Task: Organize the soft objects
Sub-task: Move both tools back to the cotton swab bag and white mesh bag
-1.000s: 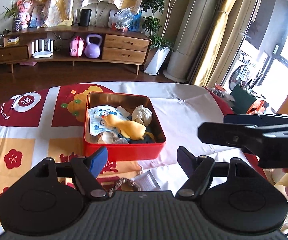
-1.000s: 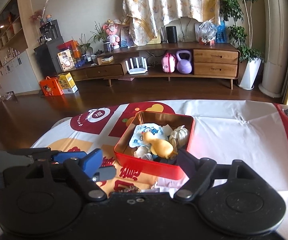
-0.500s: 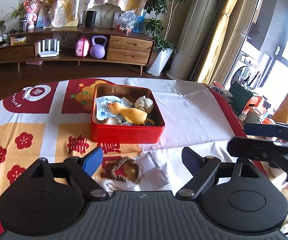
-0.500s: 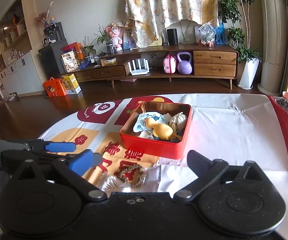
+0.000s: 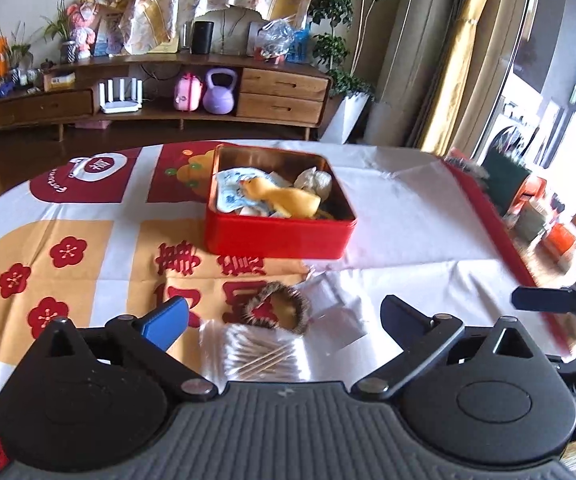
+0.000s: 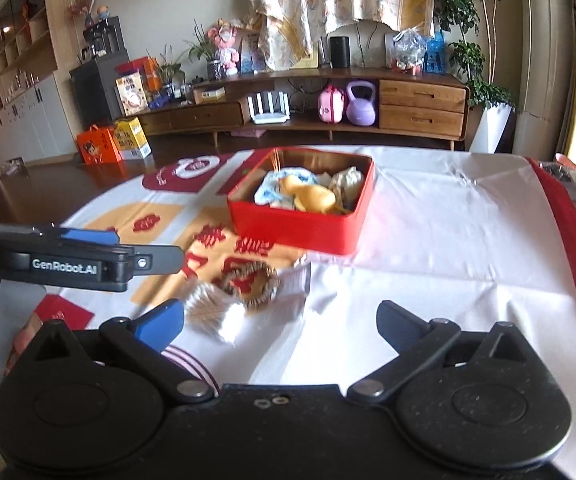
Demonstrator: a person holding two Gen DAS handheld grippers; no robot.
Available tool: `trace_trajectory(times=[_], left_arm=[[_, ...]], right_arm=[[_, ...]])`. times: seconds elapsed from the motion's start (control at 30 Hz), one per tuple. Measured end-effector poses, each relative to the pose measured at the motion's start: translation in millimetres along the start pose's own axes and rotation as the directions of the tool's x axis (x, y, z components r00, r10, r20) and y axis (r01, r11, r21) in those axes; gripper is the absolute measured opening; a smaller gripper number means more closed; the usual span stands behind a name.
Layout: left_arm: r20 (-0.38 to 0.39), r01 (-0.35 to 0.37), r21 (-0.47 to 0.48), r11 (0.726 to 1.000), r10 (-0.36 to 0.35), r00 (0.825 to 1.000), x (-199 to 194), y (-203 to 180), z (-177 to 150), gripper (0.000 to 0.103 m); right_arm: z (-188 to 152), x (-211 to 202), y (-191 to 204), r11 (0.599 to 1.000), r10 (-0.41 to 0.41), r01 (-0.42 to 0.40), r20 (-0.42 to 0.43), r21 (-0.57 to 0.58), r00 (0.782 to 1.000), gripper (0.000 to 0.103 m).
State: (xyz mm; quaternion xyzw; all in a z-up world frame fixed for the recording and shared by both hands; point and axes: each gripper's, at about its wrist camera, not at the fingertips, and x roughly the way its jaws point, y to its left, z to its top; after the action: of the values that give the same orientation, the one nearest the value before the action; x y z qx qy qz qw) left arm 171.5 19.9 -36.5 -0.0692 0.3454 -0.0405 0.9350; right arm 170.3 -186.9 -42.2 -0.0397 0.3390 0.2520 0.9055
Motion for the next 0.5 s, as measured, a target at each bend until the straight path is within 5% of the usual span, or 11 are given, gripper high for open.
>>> trace_trajectory(times=[0.5], left_arm=[[-0.12, 0.006, -0.023, 1.0, -0.009, 0.993, 51, 11, -44, 0.103]], right_arm=[[-39, 45, 5, 1.0, -0.021, 0.02, -0.122, -0.007, 0.992, 0.102]])
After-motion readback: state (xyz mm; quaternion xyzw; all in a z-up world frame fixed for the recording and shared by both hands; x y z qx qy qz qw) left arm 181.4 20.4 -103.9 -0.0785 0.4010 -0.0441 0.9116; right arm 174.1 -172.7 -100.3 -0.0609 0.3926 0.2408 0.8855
